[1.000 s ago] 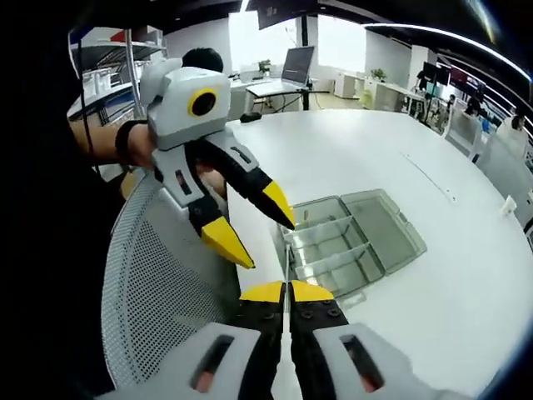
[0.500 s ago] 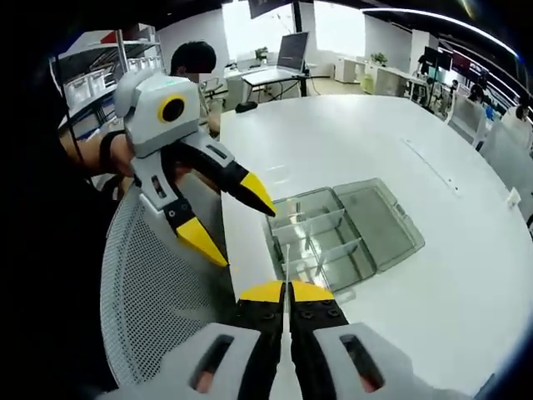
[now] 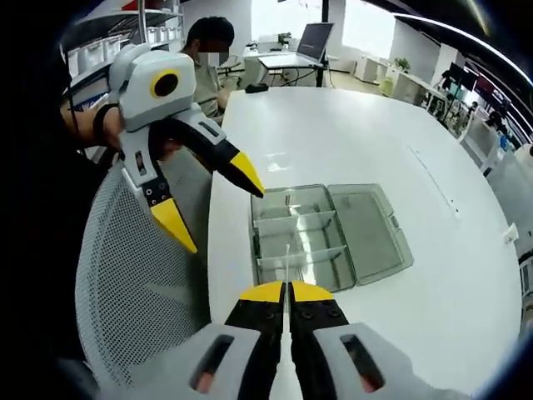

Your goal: Insert the divider into the dual guide fixture by aligning both edges with the guide slots and pushing it downward to the bottom, including one-sided entry, uneven engagement, binding, and posture correction.

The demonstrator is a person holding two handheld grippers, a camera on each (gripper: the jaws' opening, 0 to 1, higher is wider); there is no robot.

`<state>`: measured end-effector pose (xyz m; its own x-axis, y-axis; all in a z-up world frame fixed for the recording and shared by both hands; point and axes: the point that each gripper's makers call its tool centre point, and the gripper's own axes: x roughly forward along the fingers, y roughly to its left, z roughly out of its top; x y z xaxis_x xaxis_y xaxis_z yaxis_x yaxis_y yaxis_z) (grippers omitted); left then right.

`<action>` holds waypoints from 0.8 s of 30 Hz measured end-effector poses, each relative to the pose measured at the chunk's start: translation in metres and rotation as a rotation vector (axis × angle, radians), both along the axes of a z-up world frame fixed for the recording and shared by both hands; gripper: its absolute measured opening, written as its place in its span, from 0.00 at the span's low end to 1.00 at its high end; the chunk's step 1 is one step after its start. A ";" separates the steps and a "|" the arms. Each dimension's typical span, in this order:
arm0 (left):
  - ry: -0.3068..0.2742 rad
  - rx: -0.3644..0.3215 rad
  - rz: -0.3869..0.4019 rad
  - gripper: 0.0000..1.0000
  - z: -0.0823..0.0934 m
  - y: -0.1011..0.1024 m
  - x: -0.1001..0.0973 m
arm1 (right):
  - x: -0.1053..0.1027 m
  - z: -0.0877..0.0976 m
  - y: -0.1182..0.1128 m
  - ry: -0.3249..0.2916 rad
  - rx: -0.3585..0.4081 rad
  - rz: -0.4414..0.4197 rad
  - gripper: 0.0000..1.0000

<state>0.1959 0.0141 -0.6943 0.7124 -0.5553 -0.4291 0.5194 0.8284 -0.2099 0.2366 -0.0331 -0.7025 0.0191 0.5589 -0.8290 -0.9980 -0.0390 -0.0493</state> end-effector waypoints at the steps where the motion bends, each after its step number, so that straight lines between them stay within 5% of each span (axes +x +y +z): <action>1: 0.001 -0.001 0.004 0.52 0.000 0.001 0.000 | 0.000 0.000 0.000 -0.005 -0.005 0.008 0.00; 5: 0.002 -0.009 0.024 0.54 -0.001 0.003 0.002 | 0.009 -0.002 0.001 -0.055 -0.024 0.057 0.00; 24: 0.016 -0.013 0.042 0.59 -0.006 0.004 -0.001 | 0.016 -0.018 0.006 -0.049 -0.076 0.113 0.00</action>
